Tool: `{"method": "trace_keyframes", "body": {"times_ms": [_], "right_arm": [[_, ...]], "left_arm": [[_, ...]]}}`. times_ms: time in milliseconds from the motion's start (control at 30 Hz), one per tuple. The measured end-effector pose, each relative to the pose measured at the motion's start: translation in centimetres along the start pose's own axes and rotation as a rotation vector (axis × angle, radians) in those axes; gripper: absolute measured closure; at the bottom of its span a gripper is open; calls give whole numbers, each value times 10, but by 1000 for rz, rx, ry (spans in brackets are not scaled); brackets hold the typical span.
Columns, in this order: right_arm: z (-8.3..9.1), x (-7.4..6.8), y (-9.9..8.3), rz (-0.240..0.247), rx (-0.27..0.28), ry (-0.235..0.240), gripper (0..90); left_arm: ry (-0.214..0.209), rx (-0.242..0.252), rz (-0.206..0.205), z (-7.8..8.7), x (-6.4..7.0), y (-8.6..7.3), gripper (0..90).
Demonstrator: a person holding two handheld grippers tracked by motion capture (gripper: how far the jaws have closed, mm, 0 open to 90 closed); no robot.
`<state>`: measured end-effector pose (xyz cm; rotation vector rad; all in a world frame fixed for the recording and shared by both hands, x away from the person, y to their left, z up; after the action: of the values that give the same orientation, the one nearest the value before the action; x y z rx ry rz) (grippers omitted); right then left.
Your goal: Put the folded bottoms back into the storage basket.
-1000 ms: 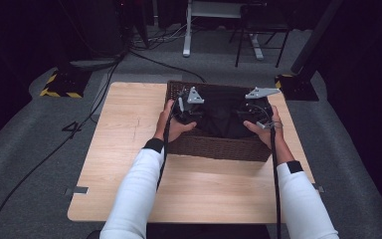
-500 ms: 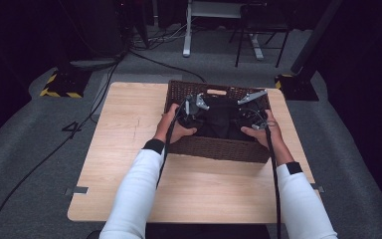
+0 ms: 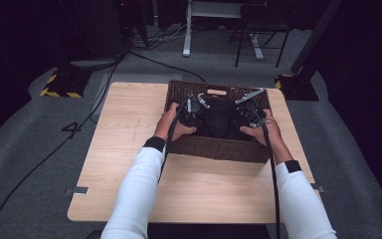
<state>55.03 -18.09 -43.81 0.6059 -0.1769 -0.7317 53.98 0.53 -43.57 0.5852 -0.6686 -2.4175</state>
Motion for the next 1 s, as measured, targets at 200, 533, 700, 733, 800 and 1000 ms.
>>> {"method": "trace_keyframes", "body": {"times_ms": [200,533,700,733,800,1000], "right_arm": [[-4,4,0,-9,-20,-14,563],[-3,13,-1,-53,-22,-53,397],[1,16,-2,-65,-22,-78,323],[2,16,-3,-70,-22,-83,312],[3,19,-4,-79,-18,-88,287],[7,20,-6,-80,4,-91,284]], "left_arm": [[26,-37,7,-5,-5,2,637],[43,-35,62,0,-15,3,511],[70,-39,60,1,-14,5,458],[68,-36,65,1,-14,5,436],[61,-23,71,1,-13,6,414],[61,-2,79,4,-14,7,382]]}}
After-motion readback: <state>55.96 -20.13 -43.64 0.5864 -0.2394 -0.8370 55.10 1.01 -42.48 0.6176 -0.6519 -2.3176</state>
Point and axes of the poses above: each handheld gripper's, and its own axes: z roughly backward along the jaws, y roughly out of its top, x roughly to its right, the point moved 6 cm from there along -z, roughly forward along the jaws, and after that the axes turned 8 degrees about y, right-handed, at the moved point
